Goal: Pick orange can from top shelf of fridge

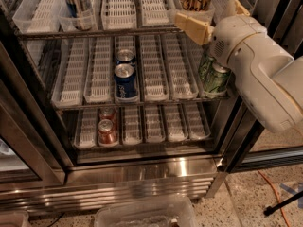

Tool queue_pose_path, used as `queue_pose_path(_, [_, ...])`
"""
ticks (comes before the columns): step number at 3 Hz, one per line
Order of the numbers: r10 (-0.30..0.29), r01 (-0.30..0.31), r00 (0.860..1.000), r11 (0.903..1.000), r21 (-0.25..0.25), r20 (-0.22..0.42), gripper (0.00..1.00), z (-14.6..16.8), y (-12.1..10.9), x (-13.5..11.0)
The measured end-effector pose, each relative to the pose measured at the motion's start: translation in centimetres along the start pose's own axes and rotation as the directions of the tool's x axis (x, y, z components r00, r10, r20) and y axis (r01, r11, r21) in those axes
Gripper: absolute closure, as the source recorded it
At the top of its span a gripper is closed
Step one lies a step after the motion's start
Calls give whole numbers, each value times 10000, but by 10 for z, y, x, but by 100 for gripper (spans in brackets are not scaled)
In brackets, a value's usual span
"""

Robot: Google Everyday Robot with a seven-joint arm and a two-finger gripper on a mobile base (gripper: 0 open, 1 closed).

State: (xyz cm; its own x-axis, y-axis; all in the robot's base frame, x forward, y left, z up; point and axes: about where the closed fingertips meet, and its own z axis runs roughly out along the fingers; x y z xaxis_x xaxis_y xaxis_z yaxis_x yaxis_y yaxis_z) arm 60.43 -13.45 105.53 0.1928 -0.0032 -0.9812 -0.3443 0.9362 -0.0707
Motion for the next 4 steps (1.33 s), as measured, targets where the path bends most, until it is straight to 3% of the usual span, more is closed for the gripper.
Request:
queue_pose_path(1, [0, 0, 10000, 10000, -1, 0, 32, 0, 0, 0])
queue_pose_path(4, [0, 0, 10000, 10000, -1, 0, 26, 0, 0, 0])
